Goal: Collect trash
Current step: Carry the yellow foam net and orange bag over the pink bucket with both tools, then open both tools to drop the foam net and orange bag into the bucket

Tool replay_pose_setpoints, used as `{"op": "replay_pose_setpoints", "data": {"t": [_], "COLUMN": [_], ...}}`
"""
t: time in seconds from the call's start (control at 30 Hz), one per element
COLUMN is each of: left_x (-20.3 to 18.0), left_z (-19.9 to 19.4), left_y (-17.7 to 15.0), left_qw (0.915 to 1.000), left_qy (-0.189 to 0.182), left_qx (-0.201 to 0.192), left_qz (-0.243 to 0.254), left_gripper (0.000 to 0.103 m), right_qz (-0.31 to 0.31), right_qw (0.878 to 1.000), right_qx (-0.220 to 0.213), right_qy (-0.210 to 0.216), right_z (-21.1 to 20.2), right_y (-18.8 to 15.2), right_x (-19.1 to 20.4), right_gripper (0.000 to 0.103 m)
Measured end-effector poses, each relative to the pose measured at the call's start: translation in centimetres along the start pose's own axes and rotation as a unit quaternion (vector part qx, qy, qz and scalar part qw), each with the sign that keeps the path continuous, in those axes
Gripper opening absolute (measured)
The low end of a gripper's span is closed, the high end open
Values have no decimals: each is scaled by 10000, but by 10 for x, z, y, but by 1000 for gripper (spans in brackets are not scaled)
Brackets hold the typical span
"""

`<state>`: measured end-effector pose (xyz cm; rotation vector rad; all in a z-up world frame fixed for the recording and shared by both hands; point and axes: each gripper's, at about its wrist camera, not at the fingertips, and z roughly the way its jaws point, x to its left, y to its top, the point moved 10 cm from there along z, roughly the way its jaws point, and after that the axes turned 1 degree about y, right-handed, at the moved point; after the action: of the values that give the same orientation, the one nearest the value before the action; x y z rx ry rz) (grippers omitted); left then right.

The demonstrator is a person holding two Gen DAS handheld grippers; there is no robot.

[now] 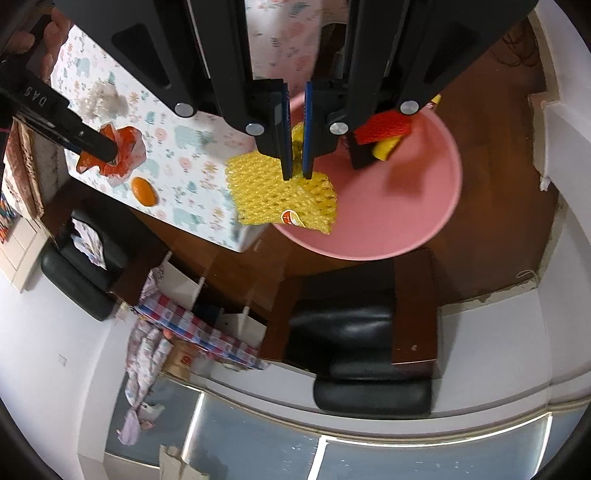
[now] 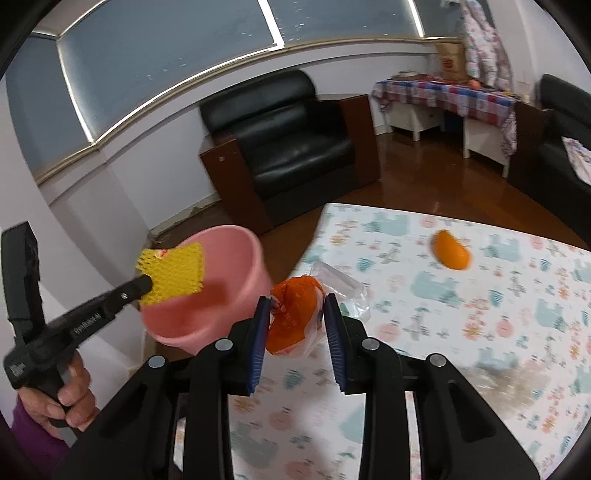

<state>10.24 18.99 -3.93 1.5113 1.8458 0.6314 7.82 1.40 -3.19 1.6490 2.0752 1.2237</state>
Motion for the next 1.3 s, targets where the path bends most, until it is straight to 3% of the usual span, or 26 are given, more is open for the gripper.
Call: {"op": "replay_pose_setpoints", "data": {"t": [0.43, 0.83, 0.93, 1.07, 1.13, 1.3], "left_x": [71, 89, 91, 93, 93, 93], "left_z": [10, 30, 34, 34, 35, 34], "left_y": [-5, -18, -19, -22, -22, -24], "left_qw": [9980, 9971, 9970, 9968, 9968, 9966], "left_qy": [589, 684, 692, 677, 678, 660], "left_qx": [71, 304, 314, 325, 329, 363], "left_qz": [-229, -155, -171, -256, -269, -321], "left_gripper": [4, 6, 11, 29, 29, 30], "right_qz": [-39, -118, -151, -127, -98, -76], "right_qw": [9945, 9909, 9908, 9901, 9902, 9903], "right_qx": [411, 822, 890, 993, 982, 960], "right_qy": [960, 1057, 1008, 982, 984, 1000], "right_z": [62, 110, 115, 121, 124, 124], "right_y": [12, -5, -9, -13, -10, -11], "right_x": [82, 112, 111, 112, 112, 107], "right_gripper": [31, 31, 31, 34, 43, 44]}}
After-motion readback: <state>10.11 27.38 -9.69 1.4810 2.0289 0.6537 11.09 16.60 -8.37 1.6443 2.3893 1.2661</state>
